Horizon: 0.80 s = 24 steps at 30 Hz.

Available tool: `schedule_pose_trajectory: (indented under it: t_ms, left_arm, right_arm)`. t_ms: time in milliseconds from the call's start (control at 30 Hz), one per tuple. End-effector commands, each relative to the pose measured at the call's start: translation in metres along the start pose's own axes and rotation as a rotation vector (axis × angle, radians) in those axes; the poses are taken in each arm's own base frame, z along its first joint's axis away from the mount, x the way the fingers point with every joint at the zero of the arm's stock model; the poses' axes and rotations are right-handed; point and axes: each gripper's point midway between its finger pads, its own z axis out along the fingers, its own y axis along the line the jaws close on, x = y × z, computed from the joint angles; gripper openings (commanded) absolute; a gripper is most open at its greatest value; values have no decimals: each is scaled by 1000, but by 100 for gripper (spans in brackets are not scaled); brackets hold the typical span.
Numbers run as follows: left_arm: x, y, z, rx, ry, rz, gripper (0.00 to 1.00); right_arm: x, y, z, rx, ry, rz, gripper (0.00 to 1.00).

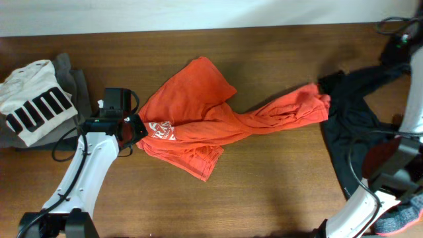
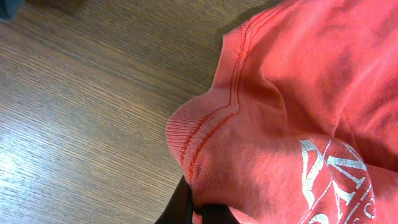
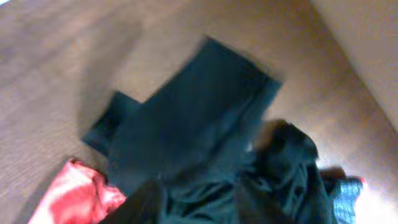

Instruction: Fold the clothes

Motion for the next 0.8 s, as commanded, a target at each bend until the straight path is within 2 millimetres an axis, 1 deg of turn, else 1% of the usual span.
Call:
schedule_pose_trajectory:
  t_ms: [0,67,133,233,333,433,533,667,767]
  left_arm:
    - [1,1,1,-3,5,12,0]
    - [1,1,1,-3,5,13,0]
    - [1,1,1,-3,5,13,0]
    - [1,1,1,-3,5,12,0]
    - [1,1,1,-3,5,12,0]
    - [1,1,1,-3,5,12,0]
    - [1,1,1,-3,4,12,0]
    - [1,1,1,-3,4,12,0]
    - [1,1,1,-3,5,12,0]
  right_arm:
    - [21,7,6,-47,90,3,59]
    - [30,24,3,-129,129,-36,59]
    - [45,47,-4,-233,178,-123,58]
    - [74,76,-14,-327,262,-278,57]
    - [102,97,-12,-348,336,-400,57]
    - [130,111,4,-342,403,-459,58]
    - [166,121,31,-342,483,-475,58]
    - [206,123,65,-315,548,-459,58]
    - [222,123,84,-305,551,-429,58]
